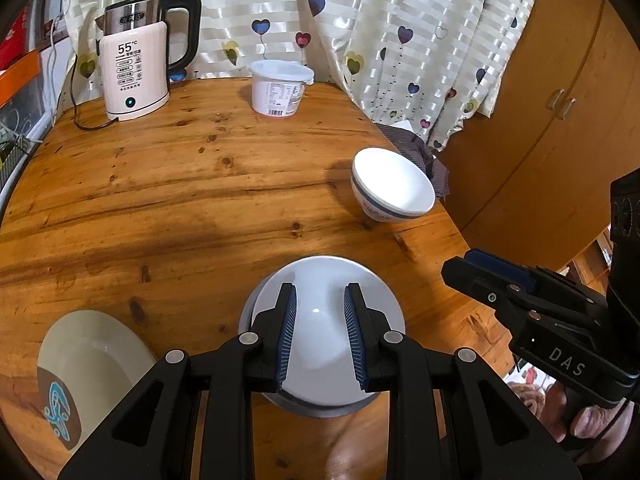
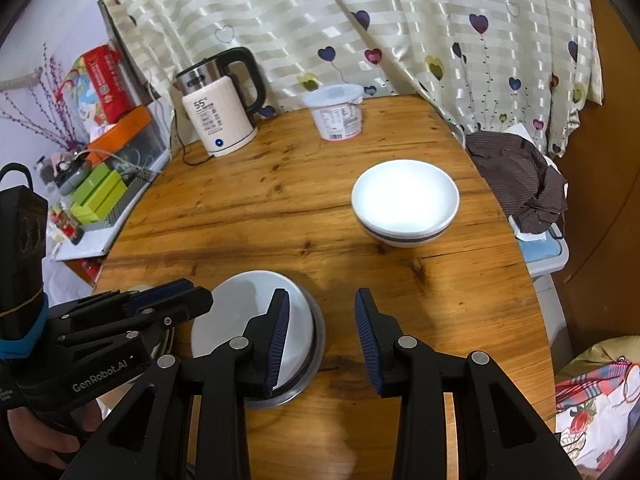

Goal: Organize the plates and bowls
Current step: 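Open the left gripper and release the white bowl in the steel bowl, then reach the left gripper to the blue-rimmed white bowl and grip its rim, then lift the blue-rimmed white bowl and carry it over the steel bowl with the left gripper, then lower the blue-rimmed bowl into the steel bowl with the left gripper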

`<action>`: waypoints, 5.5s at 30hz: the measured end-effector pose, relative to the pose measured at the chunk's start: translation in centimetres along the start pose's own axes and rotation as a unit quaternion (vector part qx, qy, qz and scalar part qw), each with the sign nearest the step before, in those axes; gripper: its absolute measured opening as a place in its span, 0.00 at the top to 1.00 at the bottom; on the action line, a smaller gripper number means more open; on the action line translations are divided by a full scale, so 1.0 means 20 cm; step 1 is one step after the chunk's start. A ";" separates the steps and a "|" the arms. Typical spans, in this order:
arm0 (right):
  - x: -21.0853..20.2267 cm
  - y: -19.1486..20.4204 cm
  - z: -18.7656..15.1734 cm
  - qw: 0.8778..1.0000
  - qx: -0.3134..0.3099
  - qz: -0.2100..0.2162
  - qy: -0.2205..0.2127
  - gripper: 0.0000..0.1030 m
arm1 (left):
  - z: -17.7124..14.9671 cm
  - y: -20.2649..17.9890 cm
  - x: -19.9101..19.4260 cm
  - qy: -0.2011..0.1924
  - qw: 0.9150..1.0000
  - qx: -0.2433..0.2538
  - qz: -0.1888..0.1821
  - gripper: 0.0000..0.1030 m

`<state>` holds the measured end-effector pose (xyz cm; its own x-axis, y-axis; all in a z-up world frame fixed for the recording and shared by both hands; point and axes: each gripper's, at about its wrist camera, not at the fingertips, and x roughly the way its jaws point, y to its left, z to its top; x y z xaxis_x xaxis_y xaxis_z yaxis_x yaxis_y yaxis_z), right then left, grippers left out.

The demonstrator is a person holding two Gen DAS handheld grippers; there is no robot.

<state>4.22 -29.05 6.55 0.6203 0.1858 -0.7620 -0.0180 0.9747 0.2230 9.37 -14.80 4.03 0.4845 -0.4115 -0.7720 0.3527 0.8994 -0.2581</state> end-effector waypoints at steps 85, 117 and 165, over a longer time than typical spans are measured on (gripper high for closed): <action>0.43 -0.60 0.31 0.994 0.103 -0.033 0.014 0.82 | 0.52 -0.15 0.71 0.095 0.992 -0.017 -0.079 0.73; 0.10 -0.32 0.27 0.997 0.063 -0.025 -0.023 0.82 | 0.41 -0.13 0.30 0.044 0.996 -0.013 -0.072 0.73; 0.02 0.07 -0.05 0.999 0.030 0.030 0.022 0.82 | -0.04 0.10 -0.06 0.045 0.997 -0.052 -0.028 0.73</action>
<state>3.64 -27.47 5.98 0.5845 0.2504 -0.7718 -0.0071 0.9527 0.3038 8.87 -12.38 4.10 0.3901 -0.4507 -0.8030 0.2906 0.8877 -0.3571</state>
